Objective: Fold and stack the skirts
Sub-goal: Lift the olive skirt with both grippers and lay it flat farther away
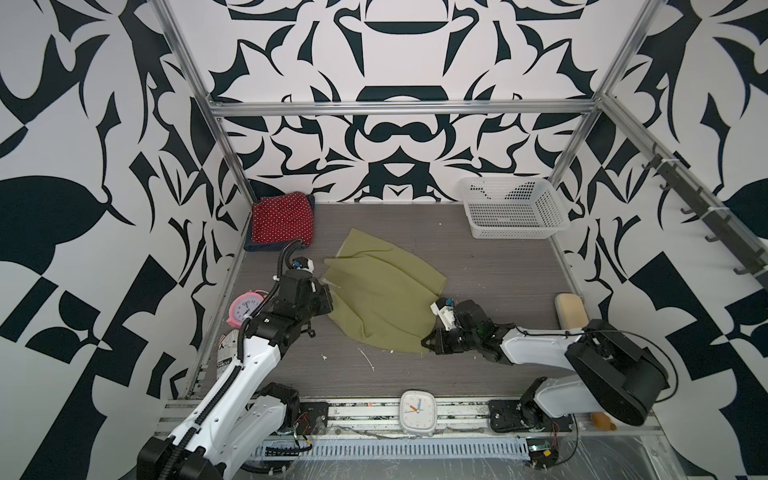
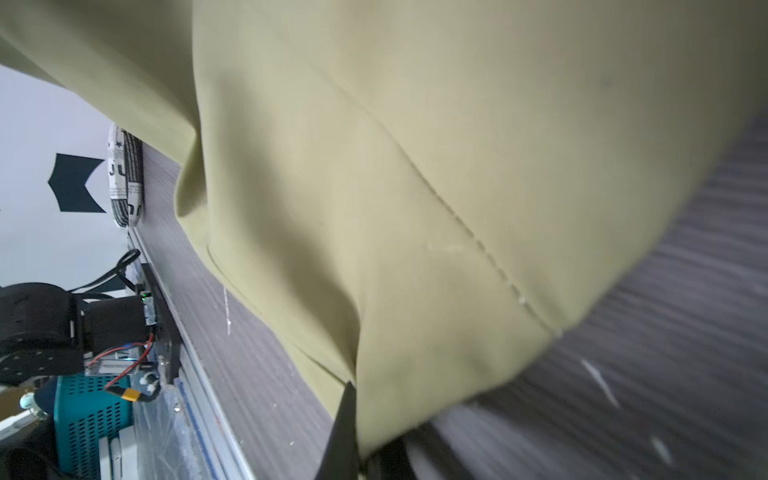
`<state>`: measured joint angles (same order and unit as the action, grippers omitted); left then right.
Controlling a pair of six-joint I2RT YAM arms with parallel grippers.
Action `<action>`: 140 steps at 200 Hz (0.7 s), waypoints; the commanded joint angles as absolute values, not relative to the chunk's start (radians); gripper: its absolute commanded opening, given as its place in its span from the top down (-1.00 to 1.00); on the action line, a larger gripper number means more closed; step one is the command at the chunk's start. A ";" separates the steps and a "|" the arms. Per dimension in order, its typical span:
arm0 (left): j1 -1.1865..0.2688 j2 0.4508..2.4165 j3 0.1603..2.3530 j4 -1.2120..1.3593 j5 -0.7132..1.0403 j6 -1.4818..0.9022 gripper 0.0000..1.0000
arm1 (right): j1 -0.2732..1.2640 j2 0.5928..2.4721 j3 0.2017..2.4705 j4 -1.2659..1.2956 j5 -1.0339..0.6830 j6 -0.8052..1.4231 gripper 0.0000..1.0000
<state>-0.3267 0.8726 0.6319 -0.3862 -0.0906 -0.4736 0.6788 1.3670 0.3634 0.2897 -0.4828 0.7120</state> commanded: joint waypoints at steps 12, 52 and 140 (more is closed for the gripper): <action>-0.322 0.754 0.685 -0.419 -0.187 -0.440 1.00 | 0.681 1.113 0.609 -0.046 -0.414 0.670 1.00; -0.322 0.652 0.864 -0.408 -0.141 -0.324 1.00 | 0.620 0.941 0.970 -0.431 -0.346 0.543 1.00; -0.322 0.650 1.256 -0.586 -0.190 -0.183 1.00 | 0.596 0.858 1.326 -0.741 -0.099 0.472 1.00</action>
